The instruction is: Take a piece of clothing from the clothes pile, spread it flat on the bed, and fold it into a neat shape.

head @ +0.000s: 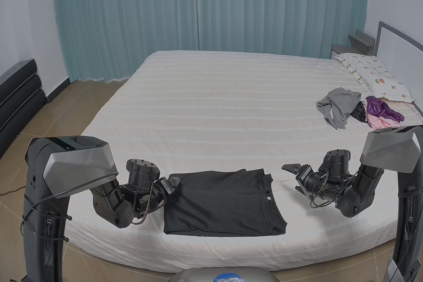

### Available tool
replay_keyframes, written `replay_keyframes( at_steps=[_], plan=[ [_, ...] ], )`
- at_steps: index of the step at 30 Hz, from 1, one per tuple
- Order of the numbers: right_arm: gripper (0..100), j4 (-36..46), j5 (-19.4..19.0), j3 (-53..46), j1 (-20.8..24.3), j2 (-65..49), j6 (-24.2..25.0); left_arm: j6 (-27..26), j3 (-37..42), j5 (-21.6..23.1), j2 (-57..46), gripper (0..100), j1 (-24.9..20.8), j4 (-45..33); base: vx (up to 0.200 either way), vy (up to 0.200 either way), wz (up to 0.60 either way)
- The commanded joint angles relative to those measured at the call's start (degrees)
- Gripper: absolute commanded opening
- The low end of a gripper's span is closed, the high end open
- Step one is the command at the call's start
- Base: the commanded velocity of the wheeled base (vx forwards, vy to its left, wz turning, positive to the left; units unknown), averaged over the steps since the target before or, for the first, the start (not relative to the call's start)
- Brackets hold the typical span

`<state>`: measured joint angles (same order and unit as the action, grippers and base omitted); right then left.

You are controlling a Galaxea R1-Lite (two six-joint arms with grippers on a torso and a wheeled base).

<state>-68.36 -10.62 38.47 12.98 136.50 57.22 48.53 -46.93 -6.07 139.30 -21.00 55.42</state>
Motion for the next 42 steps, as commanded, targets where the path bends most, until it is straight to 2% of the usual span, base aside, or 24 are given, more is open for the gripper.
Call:
replay_keyframes(
  at_steps=[1, 13, 18, 21, 27, 33, 35, 38, 40, 42],
  plan=[
    [100, 0.0, 0.0, -0.1, 0.0, 0.1, 0.0, 0.1, 0.5, 0.0, -0.4, 100, 0.0, 0.0, 0.000, 0.000, 0.00],
    [100, 0.0, 0.0, 0.0, 0.0, 0.1, 0.1, 0.3, 1.7, 0.7, -1.6, 100, 0.6, 0.0, 0.000, 0.000, 0.00],
    [100, 0.0, 0.9, -0.9, -0.1, -1.1, 0.0, 4.2, 1.8, 1.0, -2.5, 100, 2.4, 2.6, 0.000, 0.000, 0.00],
    [100, 0.0, 1.0, -2.8, -0.2, -4.7, -0.1, 5.5, 4.5, 1.1, -5.5, 100, 4.3, 5.8, 0.000, 0.000, 0.00],
    [100, 0.0, 3.6, -8.1, 0.6, -16.6, -2.0, 5.0, 7.4, 1.1, -11.9, 100, 5.9, 6.2, 0.000, 0.000, 0.00],
    [100, 0.0, 5.6, -19.8, 0.6, -37.4, -8.3, 1.2, 15.5, 1.2, -28.7, 100, 5.8, 6.4, 0.000, 0.000, 0.00],
    [100, 0.8, 6.0, -22.0, 0.6, -42.9, -9.4, 0.5, 17.1, 1.1, -31.5, 100, 5.1, 6.4, 0.000, 0.000, 0.00],
    [100, 2.7, 7.3, -25.9, 0.6, -54.2, -15.3, -1.9, 20.4, -3.2, -38.8, 100, 2.6, 6.5, 0.000, 0.000, 0.00],
    [100, 5.8, 9.6, -28.4, 0.6, -61.1, -21.0, -4.0, 22.5, -6.1, -43.8, 100, 2.2, 6.4, 0.000, 0.000, 0.00],
    [100, 7.0, 10.4, -29.2, 0.5, -63.9, -22.9, -5.4, 23.6, -6.9, -46.0, 100, 2.2, 6.4, 0.000, 0.000, 0.00]
  ],
)
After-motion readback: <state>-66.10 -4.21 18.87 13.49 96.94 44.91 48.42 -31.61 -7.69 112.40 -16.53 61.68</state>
